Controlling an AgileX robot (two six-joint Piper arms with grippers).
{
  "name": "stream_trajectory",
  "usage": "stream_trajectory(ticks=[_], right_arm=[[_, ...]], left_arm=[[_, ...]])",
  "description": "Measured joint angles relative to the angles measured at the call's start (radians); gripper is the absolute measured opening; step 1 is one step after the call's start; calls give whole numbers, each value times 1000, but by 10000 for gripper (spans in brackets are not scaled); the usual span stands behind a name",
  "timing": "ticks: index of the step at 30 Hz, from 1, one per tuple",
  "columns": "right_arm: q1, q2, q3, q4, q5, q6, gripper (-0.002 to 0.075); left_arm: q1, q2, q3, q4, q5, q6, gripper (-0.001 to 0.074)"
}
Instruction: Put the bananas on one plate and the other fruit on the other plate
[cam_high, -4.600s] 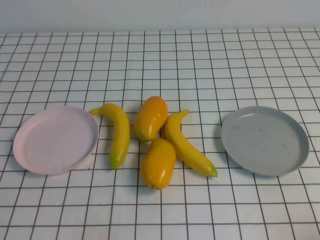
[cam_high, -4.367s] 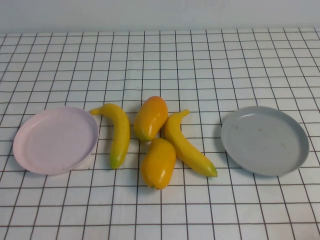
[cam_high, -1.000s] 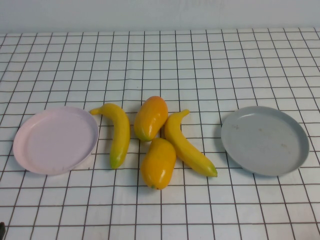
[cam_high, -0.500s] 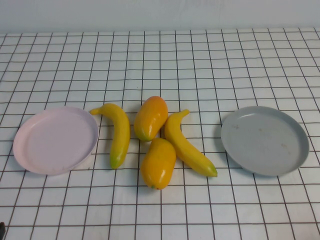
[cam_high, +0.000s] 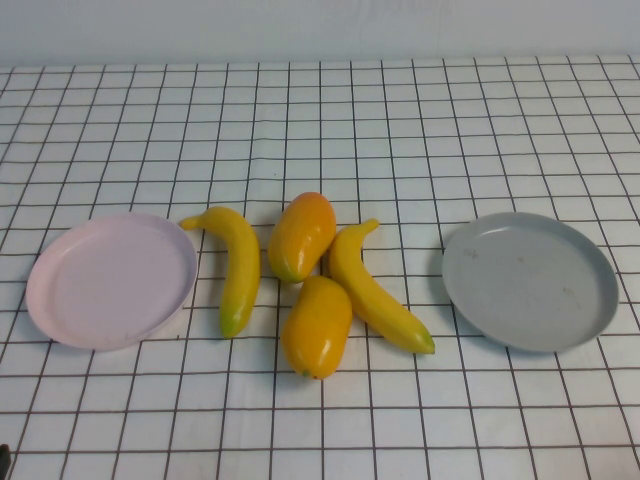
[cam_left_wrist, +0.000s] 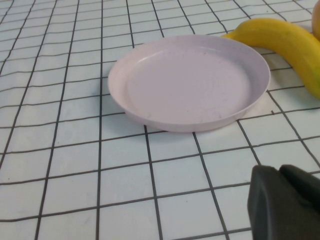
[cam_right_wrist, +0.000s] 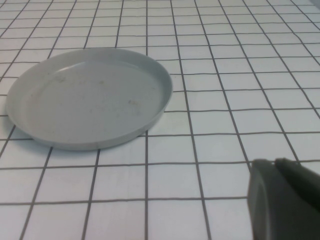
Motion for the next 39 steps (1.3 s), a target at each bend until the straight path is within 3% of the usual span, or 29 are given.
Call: stream_trajectory(ticks=[11, 34, 39], right_arm=[[0, 0, 0, 0, 0, 0, -17], [0, 0, 0, 0, 0, 0, -17], [0, 0, 0, 0, 0, 0, -17]], left_arm=[[0, 0, 0, 9, 0, 0, -4], [0, 0, 0, 207, 10, 1, -4], [0, 0, 2, 111, -192, -188, -4]])
